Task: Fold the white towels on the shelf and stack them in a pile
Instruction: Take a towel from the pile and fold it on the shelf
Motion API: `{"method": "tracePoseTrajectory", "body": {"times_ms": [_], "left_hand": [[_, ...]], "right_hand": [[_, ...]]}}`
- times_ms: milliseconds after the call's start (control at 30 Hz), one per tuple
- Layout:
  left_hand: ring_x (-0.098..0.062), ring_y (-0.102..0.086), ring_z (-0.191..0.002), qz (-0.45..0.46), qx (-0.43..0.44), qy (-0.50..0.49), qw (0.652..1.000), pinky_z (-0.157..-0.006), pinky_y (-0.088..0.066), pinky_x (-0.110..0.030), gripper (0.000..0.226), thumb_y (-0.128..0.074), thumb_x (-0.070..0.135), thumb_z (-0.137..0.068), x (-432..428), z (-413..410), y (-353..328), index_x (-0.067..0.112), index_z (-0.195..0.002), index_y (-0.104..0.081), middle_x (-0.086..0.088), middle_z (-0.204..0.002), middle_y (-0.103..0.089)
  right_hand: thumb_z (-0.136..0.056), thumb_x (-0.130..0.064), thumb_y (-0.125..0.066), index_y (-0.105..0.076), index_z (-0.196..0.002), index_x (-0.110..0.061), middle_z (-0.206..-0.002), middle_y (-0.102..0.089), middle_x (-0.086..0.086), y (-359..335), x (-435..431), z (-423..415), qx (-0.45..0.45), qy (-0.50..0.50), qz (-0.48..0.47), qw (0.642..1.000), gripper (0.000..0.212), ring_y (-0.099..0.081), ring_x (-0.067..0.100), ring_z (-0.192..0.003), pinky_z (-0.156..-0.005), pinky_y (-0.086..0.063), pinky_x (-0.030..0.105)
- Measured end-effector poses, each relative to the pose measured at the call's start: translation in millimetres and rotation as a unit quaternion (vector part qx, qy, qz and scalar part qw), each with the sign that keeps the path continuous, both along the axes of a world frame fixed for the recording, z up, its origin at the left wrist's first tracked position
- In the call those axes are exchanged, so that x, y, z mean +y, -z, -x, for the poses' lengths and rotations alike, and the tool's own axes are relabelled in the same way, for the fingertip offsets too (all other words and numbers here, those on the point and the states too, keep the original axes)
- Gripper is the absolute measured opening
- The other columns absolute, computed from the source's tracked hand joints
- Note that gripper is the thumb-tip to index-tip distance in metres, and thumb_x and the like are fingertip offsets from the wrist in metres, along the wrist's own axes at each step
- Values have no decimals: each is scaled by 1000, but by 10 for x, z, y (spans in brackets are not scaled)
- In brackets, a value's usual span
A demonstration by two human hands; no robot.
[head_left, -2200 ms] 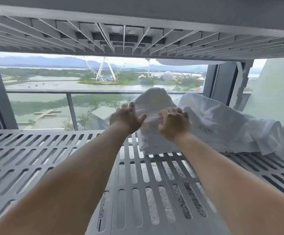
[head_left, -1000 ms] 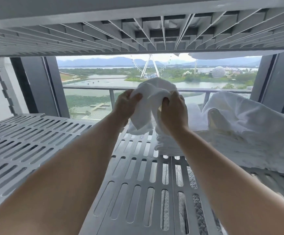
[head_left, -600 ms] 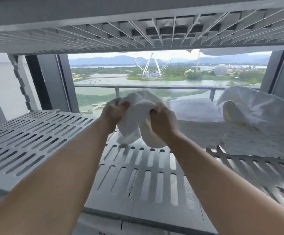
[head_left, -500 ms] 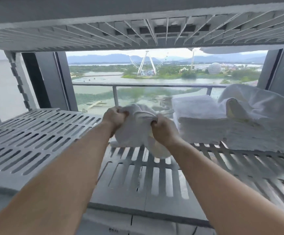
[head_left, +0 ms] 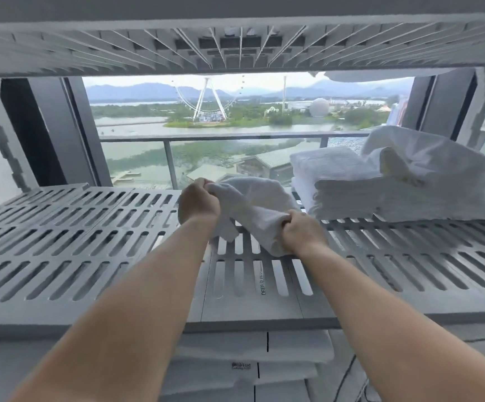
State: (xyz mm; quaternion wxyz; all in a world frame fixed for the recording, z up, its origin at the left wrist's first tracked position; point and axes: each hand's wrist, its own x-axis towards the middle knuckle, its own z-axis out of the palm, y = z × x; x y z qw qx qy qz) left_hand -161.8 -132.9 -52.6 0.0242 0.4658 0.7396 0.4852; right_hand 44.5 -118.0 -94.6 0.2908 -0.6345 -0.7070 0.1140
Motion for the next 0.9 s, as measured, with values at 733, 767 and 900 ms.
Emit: {"method": "tracePoseTrajectory", "body": {"times_ms": [733,767,900], "left_hand": [[-30,-64,-99,71,232,185,952,-87,-52,-39,32,-50,46,-94,69,-996,-101,22,-103,-71,-7,-107,-71],[-29,-64,-99,70,237,193,950,-87,-53,-38,32,-51,45,-95,91,-1076,-112,22,-102,-71,-6,-107,-70],[-28,-64,-101,71,252,231,937,-88,-54,-41,32,-51,45,-96,183,-1399,-186,24,-109,-70,-5,-109,-71]], "right_hand": [[-81,-28,-50,-65,-88,-22,-92,-67,-2,-99,-229,-530,18,-9,-3,1000,17,-58,22,-91,-75,-45,32],[-83,-27,-51,-66,-89,-21,-93,-68,-1,-109,-234,-602,16,9,-24,1000,17,-59,23,-91,-75,-47,32],[-87,-25,-53,-68,-84,-17,-85,-70,1,-150,-235,-879,14,61,-91,994,17,-62,24,-85,-69,-49,32]]}}
